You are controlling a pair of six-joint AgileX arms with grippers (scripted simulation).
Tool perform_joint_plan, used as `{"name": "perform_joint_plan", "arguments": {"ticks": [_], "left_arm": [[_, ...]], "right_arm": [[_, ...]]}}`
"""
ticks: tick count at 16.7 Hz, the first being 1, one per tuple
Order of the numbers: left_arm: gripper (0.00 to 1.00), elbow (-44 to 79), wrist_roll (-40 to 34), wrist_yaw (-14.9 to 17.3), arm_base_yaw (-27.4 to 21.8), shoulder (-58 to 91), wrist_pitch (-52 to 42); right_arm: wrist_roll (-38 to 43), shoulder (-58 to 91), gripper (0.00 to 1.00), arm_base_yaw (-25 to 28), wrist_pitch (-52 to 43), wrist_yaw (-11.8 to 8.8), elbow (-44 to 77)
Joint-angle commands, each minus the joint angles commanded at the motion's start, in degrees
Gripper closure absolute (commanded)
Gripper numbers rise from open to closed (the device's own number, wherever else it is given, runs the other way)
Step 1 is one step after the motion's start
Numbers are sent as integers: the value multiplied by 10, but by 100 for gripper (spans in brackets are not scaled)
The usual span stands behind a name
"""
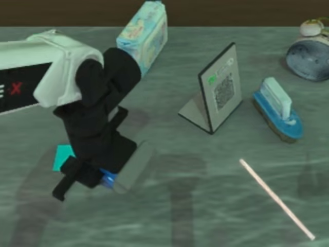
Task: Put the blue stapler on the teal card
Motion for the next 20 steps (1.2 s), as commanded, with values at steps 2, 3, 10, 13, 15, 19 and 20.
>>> {"name": "perform_joint_plan", "arguments": {"ticks": [2, 3, 10, 13, 15, 19, 20], "left_arm": [[100, 6, -2, 0, 1, -7, -9], [100, 6, -2, 0, 1, -7, -9], [100, 17, 54, 7, -1, -5, 4], [100, 39, 159, 19, 5, -6, 23], [100, 58, 258, 28, 12, -3, 36], [100, 97, 518, 43, 30, 9, 51], [100, 107, 590, 46, 36, 14, 52]], "right_arm": [[0, 0, 0, 0, 0, 0, 0], [0, 0, 0, 0, 0, 0, 0], [0, 0, 0, 0, 0, 0, 0], [0, 0, 0, 0, 0, 0, 0], [0, 0, 0, 0, 0, 0, 0], [0, 0, 0, 0, 0, 0, 0], [0, 0, 0, 0, 0, 0, 0]]}}
